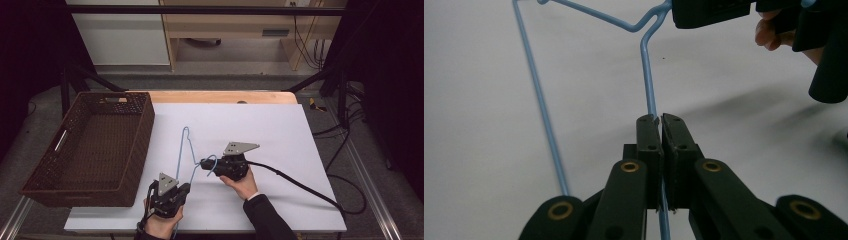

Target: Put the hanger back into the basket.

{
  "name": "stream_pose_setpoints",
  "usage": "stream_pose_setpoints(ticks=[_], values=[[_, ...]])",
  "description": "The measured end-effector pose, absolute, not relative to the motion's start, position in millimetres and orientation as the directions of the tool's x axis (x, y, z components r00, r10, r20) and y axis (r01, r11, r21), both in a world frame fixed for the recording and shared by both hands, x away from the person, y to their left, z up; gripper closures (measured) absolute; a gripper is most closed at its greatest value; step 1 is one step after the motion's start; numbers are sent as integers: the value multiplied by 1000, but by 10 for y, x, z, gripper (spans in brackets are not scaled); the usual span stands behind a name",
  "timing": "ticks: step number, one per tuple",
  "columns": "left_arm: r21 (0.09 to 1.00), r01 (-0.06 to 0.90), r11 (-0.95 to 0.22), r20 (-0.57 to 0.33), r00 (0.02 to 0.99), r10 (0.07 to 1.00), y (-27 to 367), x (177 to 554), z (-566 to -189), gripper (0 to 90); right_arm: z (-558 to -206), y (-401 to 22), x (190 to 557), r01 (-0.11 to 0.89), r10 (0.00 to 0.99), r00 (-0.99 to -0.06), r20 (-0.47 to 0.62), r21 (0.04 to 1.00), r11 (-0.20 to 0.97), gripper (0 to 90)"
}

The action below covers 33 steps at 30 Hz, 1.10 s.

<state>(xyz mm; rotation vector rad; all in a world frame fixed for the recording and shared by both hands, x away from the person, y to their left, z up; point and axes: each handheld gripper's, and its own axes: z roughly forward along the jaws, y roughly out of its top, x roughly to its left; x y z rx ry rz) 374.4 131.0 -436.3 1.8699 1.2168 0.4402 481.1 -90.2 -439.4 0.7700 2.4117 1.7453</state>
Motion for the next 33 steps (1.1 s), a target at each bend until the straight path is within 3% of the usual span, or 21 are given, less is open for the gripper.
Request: stream_pose_setpoints(ticks=[6,11,15,20,26,33], values=[[806,563,-185,-130,473,871,1317,3744,-4349,858,-4390,-905,4807,351,423,-876,232,908,228,857],[801,564,-202,-110,470,876,1313,3784,-4293,661,-4379,-910,4802,347,416,-880,231,910,229,858],[773,586,-244,-91,482,872,1267,3852,-4303,623,-4379,-909,4801,348,416,-879,232,909,228,858],[736,617,-280,-84,494,866,1202,3933,-4381,677,-4377,-910,4801,348,415,-879,232,909,229,858],[734,615,-289,-79,500,863,1166,3945,-4403,817,-4372,-912,4798,349,416,-879,232,909,230,858],[735,612,-292,-40,470,882,1126,3923,-4386,850,-4361,-913,4790,347,418,-878,231,910,227,857]])
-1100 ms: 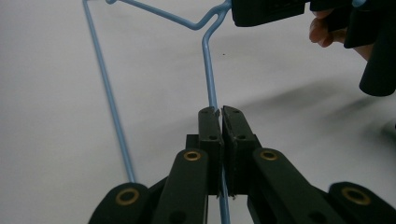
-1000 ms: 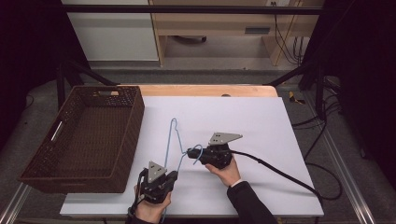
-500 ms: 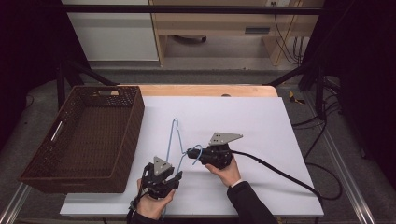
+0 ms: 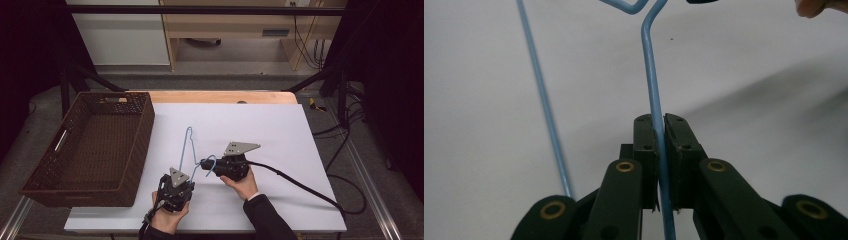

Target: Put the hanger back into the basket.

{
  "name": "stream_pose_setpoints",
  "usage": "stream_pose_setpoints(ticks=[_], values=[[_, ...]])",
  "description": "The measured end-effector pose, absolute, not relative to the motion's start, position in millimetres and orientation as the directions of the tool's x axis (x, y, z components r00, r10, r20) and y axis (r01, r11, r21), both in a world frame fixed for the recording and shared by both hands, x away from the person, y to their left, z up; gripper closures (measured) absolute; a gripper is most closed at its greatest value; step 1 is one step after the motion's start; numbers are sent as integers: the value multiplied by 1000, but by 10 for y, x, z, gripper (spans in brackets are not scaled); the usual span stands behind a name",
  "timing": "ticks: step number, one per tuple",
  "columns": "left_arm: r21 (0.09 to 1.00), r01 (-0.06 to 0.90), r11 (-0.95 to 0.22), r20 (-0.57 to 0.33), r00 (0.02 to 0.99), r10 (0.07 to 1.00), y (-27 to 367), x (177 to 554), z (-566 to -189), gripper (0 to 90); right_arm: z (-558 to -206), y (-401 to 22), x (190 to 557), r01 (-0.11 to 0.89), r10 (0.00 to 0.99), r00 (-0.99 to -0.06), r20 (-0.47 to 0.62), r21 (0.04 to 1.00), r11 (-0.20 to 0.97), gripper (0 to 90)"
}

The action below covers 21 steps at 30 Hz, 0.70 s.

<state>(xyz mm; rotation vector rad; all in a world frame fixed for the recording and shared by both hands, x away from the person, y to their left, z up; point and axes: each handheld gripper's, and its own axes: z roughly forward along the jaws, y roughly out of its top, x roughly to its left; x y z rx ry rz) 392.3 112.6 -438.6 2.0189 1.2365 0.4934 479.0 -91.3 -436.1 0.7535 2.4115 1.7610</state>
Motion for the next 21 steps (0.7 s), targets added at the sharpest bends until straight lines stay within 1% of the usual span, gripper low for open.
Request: stream_pose_setpoints(ticks=[4,6,8,10,17,21], values=[[744,607,-279,-31,448,893,1133,3905,-4369,870,-4343,-915,4770,336,417,-881,222,915,222,847],[750,597,-286,-9,442,897,1134,3886,-4351,871,-4330,-916,4760,329,426,-879,212,918,223,810],[757,588,-284,-10,445,895,1143,3875,-4326,872,-4305,-933,4746,325,431,-879,206,919,225,781],[763,580,-287,-4,448,894,1163,3865,-4295,872,-4265,-957,4718,316,437,-879,190,919,235,771],[796,544,-267,-25,469,883,1244,3869,-4108,873,-4160,-1099,4618,291,464,-873,147,922,254,704],[807,527,-265,-40,498,866,1294,3922,-3997,873,-4069,-1266,4556,287,489,-861,141,928,238,625]])
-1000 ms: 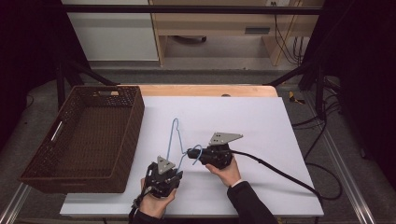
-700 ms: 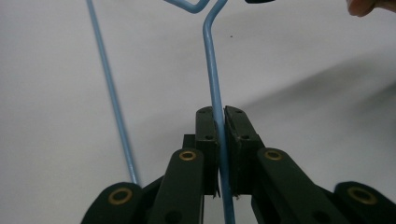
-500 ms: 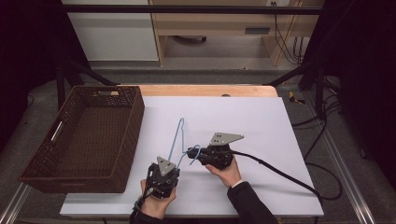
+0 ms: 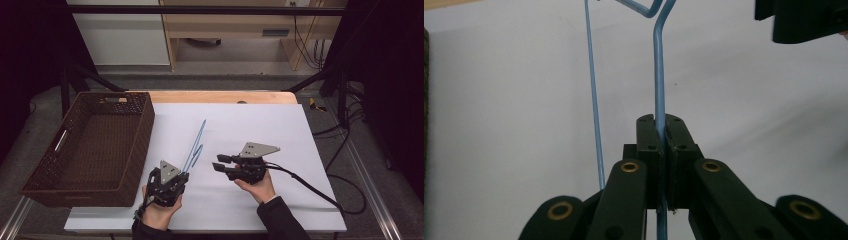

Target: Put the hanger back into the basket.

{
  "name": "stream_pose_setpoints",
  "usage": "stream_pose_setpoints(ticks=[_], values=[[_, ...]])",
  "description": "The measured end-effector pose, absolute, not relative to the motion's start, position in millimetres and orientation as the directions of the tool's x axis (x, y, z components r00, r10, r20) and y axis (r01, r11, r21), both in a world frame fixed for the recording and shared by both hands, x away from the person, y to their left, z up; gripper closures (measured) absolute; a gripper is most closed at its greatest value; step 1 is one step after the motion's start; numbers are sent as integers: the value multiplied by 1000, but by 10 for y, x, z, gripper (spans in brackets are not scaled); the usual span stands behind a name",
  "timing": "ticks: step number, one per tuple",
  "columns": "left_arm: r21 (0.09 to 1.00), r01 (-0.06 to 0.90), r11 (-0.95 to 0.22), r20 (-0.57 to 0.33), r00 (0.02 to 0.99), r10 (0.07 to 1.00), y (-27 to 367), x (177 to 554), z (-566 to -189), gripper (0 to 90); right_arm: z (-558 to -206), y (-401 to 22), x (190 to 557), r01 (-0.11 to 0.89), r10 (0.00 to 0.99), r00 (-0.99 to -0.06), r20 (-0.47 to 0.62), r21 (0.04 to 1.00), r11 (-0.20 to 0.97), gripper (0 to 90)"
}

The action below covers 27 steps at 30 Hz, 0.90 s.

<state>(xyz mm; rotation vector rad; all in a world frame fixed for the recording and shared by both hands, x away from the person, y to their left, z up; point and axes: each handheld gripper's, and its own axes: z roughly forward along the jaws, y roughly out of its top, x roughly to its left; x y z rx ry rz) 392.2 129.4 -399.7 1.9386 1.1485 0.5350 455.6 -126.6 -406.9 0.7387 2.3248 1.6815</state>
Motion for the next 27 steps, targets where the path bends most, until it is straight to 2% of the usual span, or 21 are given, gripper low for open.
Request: stream_pose_setpoints(ticks=[5,10,14,17,27], values=[[818,500,-284,-42,545,837,1310,4004,-3848,873,-3965,-1554,4484,274,555,-824,113,937,216,495],[828,482,-285,-64,587,807,1338,4095,-3705,873,-3935,-1781,4443,284,600,-792,112,938,200,403],[839,466,-283,-77,614,785,1370,4159,-3573,873,-3945,-1944,4403,308,653,-748,120,934,181,245],[844,454,-286,-90,645,759,1418,4199,-3460,873,-3983,-2063,4366,326,693,-712,118,928,178,170],[845,417,-336,-67,705,706,1531,4285,-3191,873,-4079,-2352,4271,365,754,-645,124,917,162,66]])
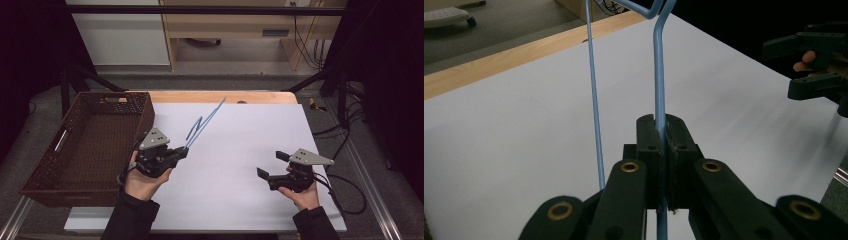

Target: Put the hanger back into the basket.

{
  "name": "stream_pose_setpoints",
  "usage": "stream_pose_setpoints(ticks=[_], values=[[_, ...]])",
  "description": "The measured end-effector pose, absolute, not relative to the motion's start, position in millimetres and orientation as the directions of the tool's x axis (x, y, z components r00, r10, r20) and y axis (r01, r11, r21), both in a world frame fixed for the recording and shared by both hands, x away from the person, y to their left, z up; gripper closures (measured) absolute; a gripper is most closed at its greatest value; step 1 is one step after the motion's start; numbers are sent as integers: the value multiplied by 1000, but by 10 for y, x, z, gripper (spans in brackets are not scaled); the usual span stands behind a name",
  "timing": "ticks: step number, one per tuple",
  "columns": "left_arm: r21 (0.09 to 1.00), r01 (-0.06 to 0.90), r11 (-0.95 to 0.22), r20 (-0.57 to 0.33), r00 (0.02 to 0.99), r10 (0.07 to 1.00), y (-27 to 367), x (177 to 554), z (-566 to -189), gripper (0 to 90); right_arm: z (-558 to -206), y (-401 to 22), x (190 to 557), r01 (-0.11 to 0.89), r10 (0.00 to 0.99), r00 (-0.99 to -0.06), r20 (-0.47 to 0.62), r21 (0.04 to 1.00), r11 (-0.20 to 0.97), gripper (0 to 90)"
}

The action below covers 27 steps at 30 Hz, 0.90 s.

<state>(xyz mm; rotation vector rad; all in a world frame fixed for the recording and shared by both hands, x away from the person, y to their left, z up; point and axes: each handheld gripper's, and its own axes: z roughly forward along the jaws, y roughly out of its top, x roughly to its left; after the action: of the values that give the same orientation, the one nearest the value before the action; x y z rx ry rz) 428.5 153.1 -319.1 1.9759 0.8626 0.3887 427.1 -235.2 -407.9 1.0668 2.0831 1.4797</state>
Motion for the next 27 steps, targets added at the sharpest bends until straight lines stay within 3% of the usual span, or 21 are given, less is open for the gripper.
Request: stream_pose_setpoints(ticks=[15,27], values=[[818,379,-432,-6,757,653,1915,4342,-2854,873,-4157,-2503,4198,385,778,-619,111,906,178,45],[810,396,-433,-12,748,663,2266,4539,-2670,873,-4169,-2567,4185,383,790,-605,103,907,175,35]])
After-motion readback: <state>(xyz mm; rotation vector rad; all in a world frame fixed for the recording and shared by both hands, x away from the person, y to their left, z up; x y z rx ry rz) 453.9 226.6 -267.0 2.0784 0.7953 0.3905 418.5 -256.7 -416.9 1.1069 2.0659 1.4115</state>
